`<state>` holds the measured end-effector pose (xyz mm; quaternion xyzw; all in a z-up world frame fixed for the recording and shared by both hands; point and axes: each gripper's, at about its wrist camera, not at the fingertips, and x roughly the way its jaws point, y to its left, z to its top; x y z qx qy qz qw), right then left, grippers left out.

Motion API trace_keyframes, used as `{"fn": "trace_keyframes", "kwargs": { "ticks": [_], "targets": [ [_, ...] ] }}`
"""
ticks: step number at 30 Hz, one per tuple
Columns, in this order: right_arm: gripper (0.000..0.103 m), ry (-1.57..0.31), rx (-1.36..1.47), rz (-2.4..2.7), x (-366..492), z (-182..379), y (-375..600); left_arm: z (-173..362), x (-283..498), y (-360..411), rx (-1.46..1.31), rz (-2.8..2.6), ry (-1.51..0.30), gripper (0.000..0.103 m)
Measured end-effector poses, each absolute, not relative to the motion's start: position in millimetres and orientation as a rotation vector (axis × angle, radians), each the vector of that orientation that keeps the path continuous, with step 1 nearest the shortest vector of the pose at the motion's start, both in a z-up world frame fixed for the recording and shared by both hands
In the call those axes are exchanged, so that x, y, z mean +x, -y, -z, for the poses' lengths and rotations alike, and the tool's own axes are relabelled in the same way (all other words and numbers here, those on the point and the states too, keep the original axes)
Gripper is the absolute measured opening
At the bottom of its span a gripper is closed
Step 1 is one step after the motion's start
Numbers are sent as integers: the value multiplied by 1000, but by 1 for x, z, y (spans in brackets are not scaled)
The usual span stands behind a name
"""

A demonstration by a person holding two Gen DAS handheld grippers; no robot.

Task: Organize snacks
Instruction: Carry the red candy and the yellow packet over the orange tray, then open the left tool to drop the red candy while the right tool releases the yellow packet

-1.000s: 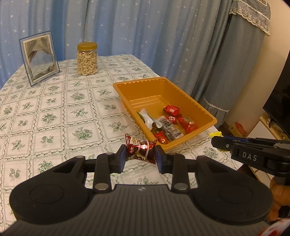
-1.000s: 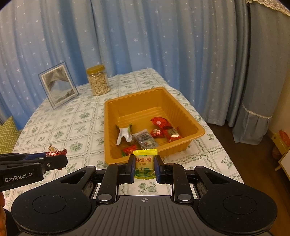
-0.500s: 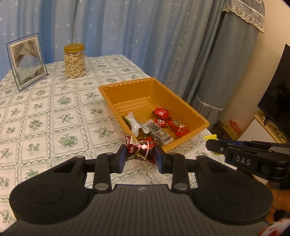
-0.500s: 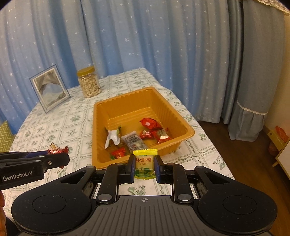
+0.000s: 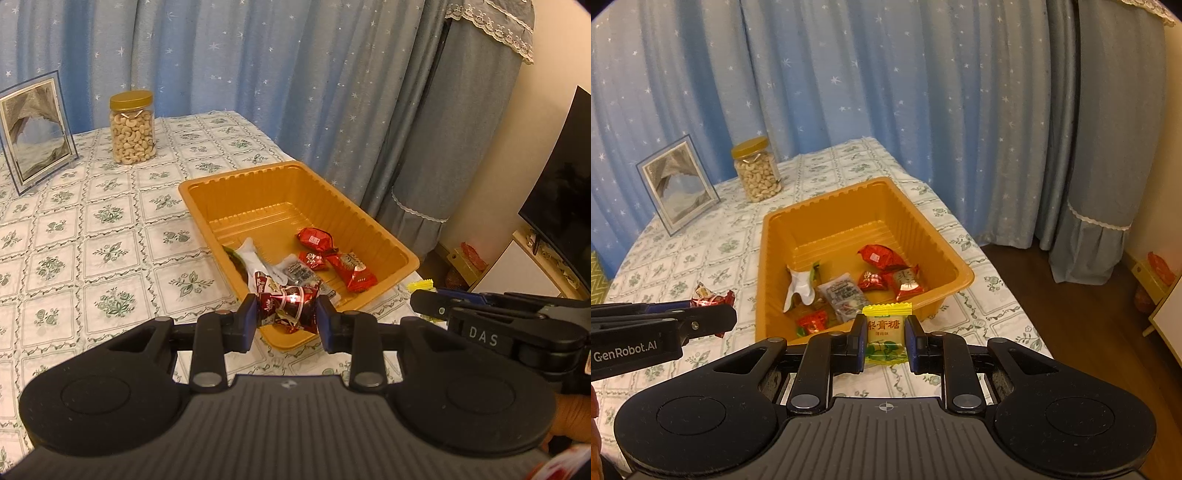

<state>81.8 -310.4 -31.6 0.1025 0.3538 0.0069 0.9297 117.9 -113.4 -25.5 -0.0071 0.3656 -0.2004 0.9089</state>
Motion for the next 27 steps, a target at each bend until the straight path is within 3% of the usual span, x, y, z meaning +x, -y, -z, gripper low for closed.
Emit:
{"fn": "trace_keyframes", "kwargs": {
  "ticks": [27],
  "targets": [
    [22,-723,179,-35,169,43,318,39,205,136,4,424,-759,30]
  ]
}}
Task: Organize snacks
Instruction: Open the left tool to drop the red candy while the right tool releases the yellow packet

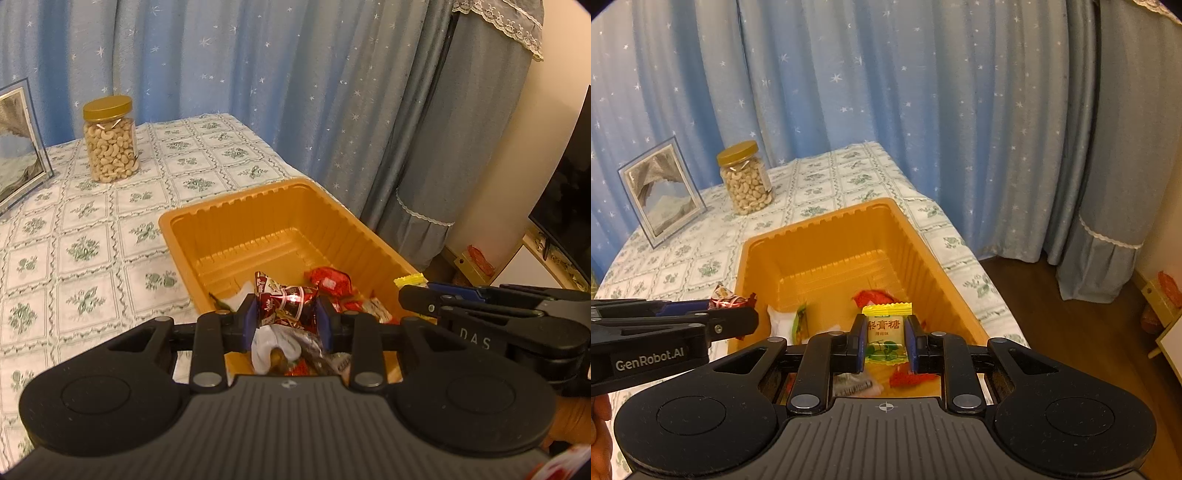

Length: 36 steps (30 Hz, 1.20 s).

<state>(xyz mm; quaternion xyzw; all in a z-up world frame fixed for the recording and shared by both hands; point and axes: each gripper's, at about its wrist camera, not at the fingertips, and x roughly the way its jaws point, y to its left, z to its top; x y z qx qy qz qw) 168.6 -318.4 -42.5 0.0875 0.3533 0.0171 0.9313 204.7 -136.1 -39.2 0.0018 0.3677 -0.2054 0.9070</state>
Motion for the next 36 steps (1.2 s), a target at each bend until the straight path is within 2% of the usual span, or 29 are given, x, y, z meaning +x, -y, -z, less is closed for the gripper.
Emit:
{"fn": "trace_keyframes", "kwargs": {
  "ticks": [13,15,17,18,36],
  "targets": [
    [22,-732,176,-28,206,51,323,47,252,144,31,438,-737,31],
    [22,-736,180,-26,208,54,324,49,257,145,30,448,-741,34],
    [22,-740,182,-25,208,56,325,50,259,146,38,447,-739,49],
    [22,-742,184,-25,208,57,325,50,259,145,40,445,-733,50],
    [22,-727,208,-75,212,51,311,58,212,86,-38,292,-760,59]
  ]
}}
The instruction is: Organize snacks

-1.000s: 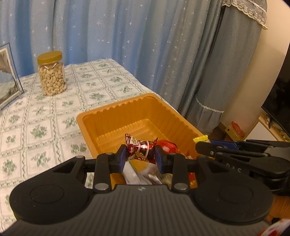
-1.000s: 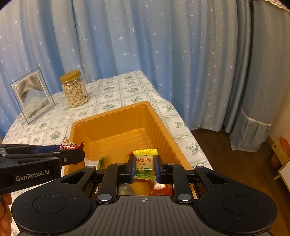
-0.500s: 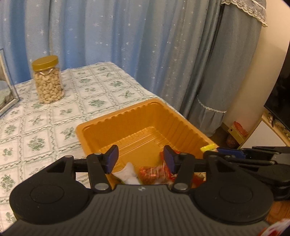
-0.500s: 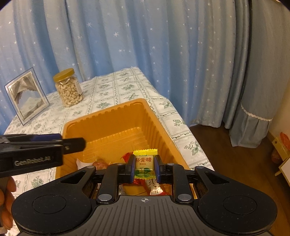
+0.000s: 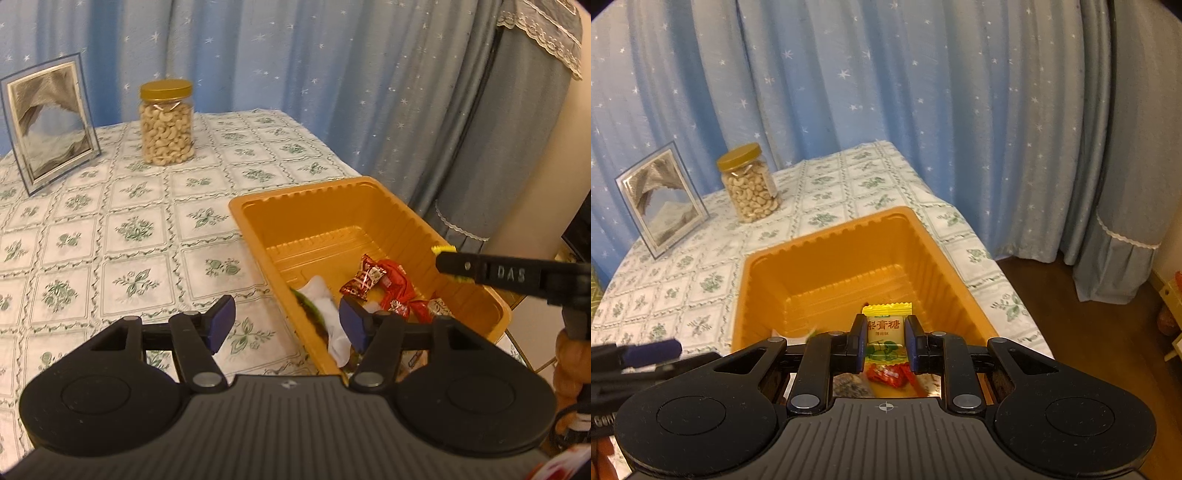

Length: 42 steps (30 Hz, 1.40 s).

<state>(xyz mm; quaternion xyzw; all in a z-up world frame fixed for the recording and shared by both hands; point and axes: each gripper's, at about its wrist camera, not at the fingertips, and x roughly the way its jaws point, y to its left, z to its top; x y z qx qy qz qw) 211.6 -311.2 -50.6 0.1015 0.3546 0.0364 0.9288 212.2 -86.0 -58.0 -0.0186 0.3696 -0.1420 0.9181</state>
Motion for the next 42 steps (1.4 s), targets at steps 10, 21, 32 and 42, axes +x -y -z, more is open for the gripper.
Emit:
{"fn": "trace_keyframes", "kwargs": {
  "ticks": [10,21,32,42],
  "targets": [
    [22,-684,235,-125,227,39,302,55,208,81,-49,279,-752,62],
    [74,-670,301,-73,207,38,323,53,192,69,-59,224,-733,94],
    [74,-716,341,-20,152,42,333,38,159,67,-61,205,-727,103],
    [75,-720,294,-26,109,20,317,15,120,63,-65,182,-700,103]
  ]
}}
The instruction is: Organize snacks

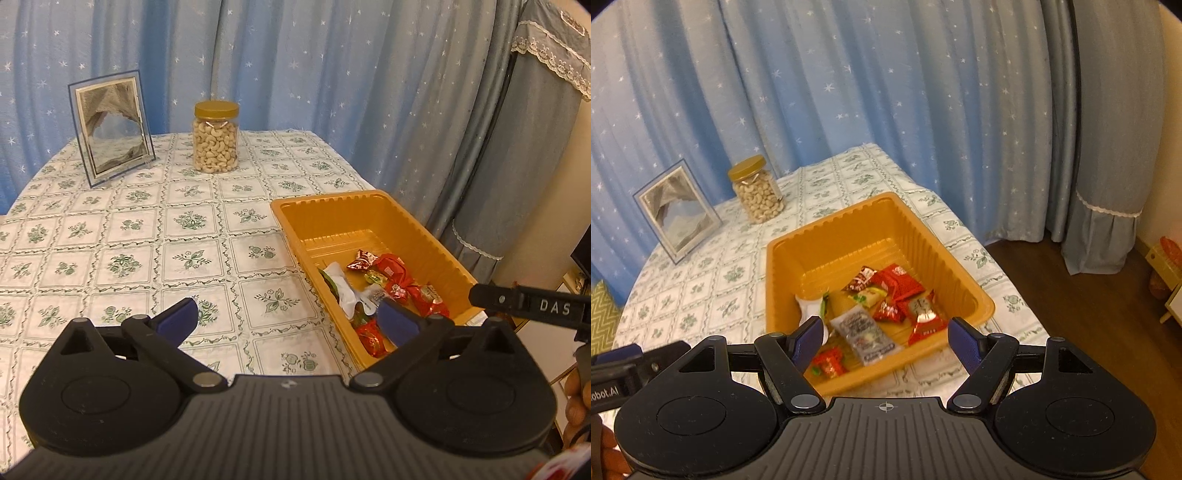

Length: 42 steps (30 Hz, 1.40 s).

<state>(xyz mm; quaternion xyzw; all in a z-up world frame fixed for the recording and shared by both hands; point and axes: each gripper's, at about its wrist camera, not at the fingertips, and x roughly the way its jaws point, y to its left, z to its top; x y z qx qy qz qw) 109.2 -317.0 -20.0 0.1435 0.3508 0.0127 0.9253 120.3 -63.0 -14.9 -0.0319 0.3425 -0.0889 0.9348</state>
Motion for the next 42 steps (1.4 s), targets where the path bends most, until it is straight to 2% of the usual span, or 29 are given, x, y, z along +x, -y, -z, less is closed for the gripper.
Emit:
{"fn": "trace_keyframes", "kwargs": {
  "ticks": [3,9,42],
  "targets": [
    [80,-723,283,-27,95,15,313,8,107,61,-68,183,-687,103],
    [82,-731,234,-33,68,8,304,-1,81,57,-66,149,-684,103],
    [83,-727,122,-67,-21,-20,273,-31,-15,49,-57,97,-692,103]
  ]
}}
